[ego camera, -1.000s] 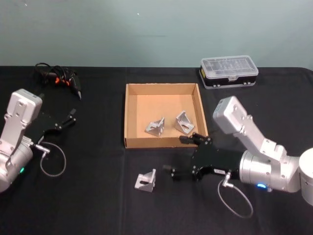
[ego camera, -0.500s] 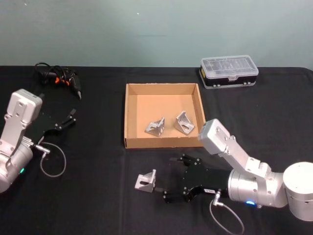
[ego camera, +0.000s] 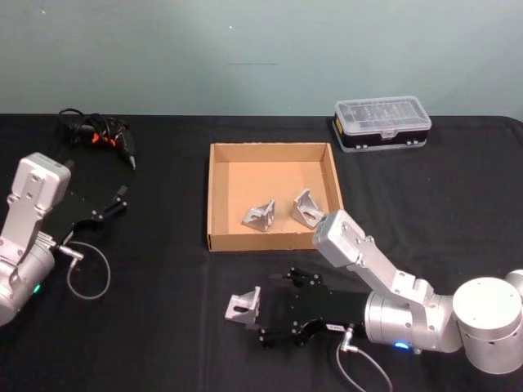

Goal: Use one hand to pick up the angle iron from the table and place it into the box.

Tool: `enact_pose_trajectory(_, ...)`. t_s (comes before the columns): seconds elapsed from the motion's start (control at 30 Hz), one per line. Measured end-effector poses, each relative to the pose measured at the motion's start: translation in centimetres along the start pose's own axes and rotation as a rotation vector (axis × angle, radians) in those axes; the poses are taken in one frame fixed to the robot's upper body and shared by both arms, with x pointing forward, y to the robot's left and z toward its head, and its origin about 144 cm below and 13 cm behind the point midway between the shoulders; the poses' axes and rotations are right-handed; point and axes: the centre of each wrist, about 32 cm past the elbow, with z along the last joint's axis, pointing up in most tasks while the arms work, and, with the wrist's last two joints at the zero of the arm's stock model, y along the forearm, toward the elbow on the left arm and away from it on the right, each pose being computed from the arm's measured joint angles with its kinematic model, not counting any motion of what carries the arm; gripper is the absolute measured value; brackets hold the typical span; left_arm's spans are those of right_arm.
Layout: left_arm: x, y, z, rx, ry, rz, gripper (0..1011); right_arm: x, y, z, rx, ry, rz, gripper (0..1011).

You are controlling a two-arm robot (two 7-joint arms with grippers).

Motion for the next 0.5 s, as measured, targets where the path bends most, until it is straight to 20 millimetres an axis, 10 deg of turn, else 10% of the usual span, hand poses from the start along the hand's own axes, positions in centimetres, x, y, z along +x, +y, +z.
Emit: enact_pose_trajectory(0.5, 0.0, 0.0, 0.0, 0.000, 0.000, 0.000, 1000, 0.5, 1.3, 0.1, -0.004, -0.002, 0.005, 1003)
